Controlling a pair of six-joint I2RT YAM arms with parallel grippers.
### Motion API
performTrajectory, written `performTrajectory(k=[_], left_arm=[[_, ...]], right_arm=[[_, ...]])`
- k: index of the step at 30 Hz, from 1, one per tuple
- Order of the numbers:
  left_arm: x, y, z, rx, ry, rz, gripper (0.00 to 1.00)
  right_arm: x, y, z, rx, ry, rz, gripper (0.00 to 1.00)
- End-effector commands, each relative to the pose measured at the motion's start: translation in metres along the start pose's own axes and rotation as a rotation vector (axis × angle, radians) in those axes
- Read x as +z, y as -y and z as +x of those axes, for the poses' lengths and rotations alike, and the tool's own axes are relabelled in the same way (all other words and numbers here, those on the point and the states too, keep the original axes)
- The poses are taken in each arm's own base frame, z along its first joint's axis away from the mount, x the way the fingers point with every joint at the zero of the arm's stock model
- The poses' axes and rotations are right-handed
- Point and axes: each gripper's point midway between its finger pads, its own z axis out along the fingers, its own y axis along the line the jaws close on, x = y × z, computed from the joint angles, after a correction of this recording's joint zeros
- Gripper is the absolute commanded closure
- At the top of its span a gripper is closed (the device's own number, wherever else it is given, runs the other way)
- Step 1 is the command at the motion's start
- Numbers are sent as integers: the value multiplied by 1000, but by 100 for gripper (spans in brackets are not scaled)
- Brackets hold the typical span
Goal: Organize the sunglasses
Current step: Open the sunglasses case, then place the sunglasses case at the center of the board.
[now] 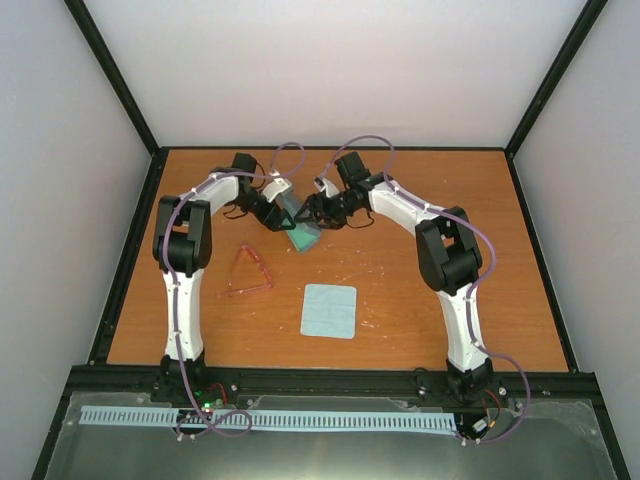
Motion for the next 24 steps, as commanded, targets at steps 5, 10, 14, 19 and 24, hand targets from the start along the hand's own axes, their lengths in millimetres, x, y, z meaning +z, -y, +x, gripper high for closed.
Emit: performTrajectory(k=[5,10,14,19,24], left_arm=[[7,-3,15,-23,-50,-42,7],[15,-11,14,-39,-54,-48,9],[20,-19,15,-41,-64,-67,17],[18,-23,9,-25,-50,-82,52],[21,-25,8,-28,-51,-74,58]], right_arm=[[-42,-58,-2,-306,54,-252,70],[-37,-53,6,-293,11,-273,68],[-38,-58,9,-300,-2,-299,68],[-40,-64,13,-317,-12,-327,69],[-43,-72,15,-335,-19,-356,69]])
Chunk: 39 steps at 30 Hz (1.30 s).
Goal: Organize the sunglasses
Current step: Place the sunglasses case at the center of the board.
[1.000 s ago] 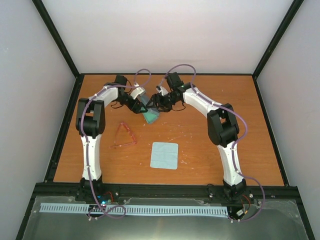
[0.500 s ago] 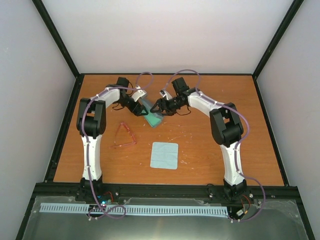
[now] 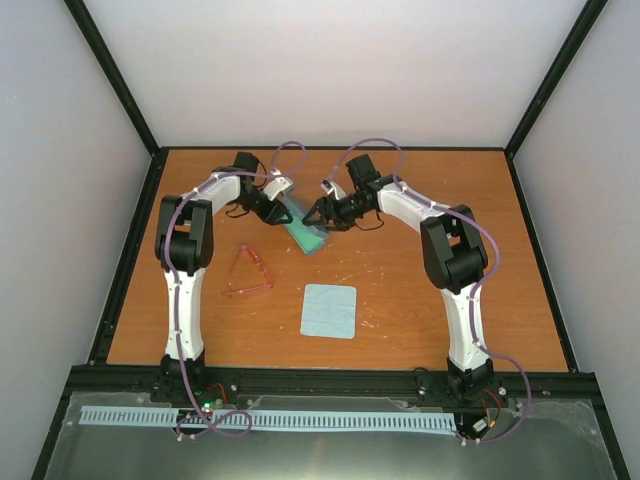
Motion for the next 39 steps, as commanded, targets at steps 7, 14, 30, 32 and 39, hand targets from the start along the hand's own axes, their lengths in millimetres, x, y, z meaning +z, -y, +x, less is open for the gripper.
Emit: performTrajectory(k=[7,14,30,32,39], left_arm=[[16,-14,7,-21,-37,-23,94],[3,-14,4,-89,-43,-68,100],[-18,-17,-15,-346,20,-133,100],[-16,-22,-14,-382,11,-151,100],[-16,-50,-1,-444,-63,-329,100]], right_arm=[[-19,-86,0,-267,-8,-261,64],[-22,-61,-14,-229,54,-151,27],[-106,18,-48,-113,298,295,0],[-108,25,-45,-80,301,338,0],[-74,47,-21,-19,201,487,0]])
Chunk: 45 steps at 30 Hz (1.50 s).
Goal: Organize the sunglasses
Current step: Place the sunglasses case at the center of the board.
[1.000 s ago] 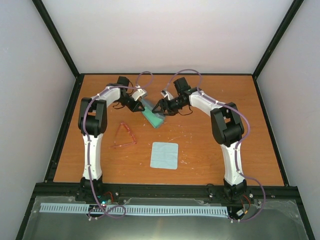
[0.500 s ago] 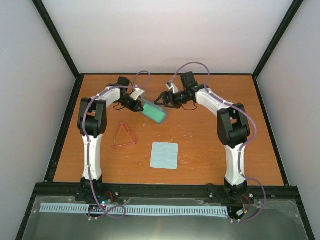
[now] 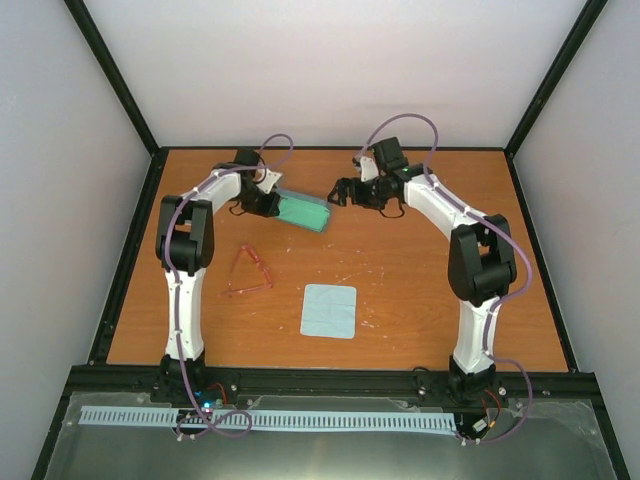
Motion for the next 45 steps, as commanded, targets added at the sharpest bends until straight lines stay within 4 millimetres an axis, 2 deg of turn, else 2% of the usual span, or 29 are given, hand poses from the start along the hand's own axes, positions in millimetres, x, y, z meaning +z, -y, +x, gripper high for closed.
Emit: performTrajectory(k=[1,5,10,18,25,26,27,30,32,33,35,39,43,45], left_arm=[[-3,-19,-16,-36,5,-171,100],[0,-11,-16,6,-23,-249,100],[10,5,-3,41,-65,-259,99],[7,15,6,55,-82,-237,73],[0,22,4,62,-68,-217,65],[-1,23,4,63,-67,-215,57],[-3,23,4,63,-65,-216,52],[-10,26,3,68,-55,-219,47],[-20,28,0,69,-39,-224,38],[-26,29,-3,66,-27,-219,37],[-39,29,-7,56,14,-201,36],[-72,27,-14,63,102,-201,33],[-102,29,-12,88,165,-188,35],[-114,30,-11,106,191,-188,36]], right_arm=[[26,9,31,11,-97,133,0],[40,5,41,33,-129,122,0],[47,11,47,59,-161,143,0],[55,26,57,96,-190,205,0],[58,35,58,118,-188,248,0],[58,36,58,119,-188,253,0],[57,37,58,119,-185,257,0],[53,35,54,113,-169,263,0],[46,33,53,101,-154,273,0],[42,31,52,92,-143,272,1],[33,29,52,80,-125,272,6],[17,24,60,73,-121,257,31],[5,12,84,44,-177,215,60],[0,2,102,-1,-221,214,80]])
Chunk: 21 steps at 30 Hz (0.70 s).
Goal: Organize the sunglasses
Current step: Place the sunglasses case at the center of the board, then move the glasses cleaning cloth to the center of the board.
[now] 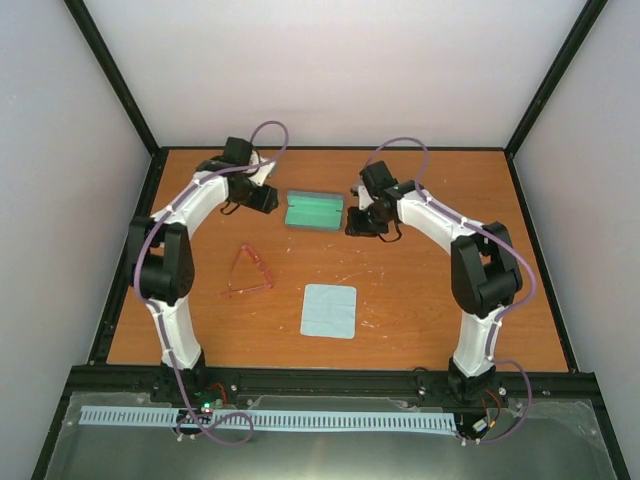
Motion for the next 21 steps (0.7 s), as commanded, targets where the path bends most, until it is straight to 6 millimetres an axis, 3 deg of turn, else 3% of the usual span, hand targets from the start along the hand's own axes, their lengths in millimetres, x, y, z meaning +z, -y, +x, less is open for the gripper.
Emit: performTrajectory(k=[1,2,3,7,11,15,21], left_arm=[[-34,-5,-12,45,110,7,37],[-37,-8,-11,43,116,3,37],[-39,-11,-10,38,118,2,38],[-41,-19,-6,14,111,6,40],[-38,-21,-5,6,109,10,42],[-38,-19,-7,3,113,19,43],[-38,-17,-11,21,119,33,44]], right_arm=[[-18,-21,38,-115,-67,-12,87],[-19,-26,51,-146,-100,-1,96],[-19,-32,63,-179,-132,0,97],[-20,-46,106,-241,-240,6,97],[-11,-52,136,-261,-305,3,91],[6,-47,156,-267,-353,20,95],[34,-38,165,-250,-395,22,97]])
